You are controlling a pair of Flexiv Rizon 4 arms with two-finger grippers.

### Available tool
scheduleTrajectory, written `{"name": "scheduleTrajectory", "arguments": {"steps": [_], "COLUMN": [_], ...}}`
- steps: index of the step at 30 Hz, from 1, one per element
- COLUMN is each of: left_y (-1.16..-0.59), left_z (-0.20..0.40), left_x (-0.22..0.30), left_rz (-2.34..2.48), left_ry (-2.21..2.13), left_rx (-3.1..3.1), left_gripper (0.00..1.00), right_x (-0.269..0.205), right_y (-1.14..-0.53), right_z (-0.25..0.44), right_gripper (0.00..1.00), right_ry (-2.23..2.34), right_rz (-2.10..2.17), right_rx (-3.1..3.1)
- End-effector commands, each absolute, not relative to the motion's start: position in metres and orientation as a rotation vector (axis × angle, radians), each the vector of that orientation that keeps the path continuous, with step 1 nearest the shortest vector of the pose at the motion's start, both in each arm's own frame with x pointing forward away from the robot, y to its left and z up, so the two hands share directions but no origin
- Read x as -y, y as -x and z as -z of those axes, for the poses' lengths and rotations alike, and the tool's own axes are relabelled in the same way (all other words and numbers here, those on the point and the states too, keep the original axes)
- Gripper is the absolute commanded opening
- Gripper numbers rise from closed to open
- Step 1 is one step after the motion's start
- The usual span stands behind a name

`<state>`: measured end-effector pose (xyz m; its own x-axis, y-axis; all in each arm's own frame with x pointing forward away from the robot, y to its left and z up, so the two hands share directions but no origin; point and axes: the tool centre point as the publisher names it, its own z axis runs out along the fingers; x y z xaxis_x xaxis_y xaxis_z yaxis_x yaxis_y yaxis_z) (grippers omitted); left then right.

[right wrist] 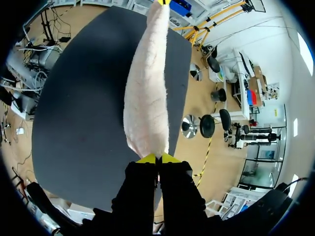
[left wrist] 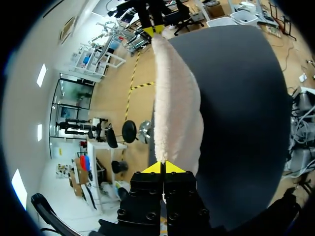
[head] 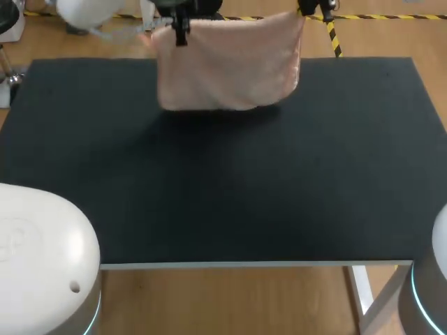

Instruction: Fold the towel

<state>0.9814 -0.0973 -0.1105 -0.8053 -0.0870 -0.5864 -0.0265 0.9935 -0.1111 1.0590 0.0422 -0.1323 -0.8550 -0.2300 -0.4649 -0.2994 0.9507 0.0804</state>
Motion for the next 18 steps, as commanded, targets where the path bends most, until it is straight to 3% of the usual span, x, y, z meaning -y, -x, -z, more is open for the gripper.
{"name": "scheduleTrajectory", "arguments": {"steps": [1,18], "left_y": [-0.952,-0.942], "left_z": [0.121,0.217], "left_x": [0.09,0.099], "left_rz": [0.167,0.09], "left_ry": [0.078,0.17], "left_rx": [-2.533,-2.817], "left_gripper": [0.0,0.0], "right_x": [-0.028,-0.039], "right_y": [-1.019,-1.002], "right_z": [0.133,0.246], "right_gripper": [0.0,0.0], "right_ry": [0.368,0.324], "right_rz": [-0.2,-0.193], "right_rx": [-2.63,-2.885]}}
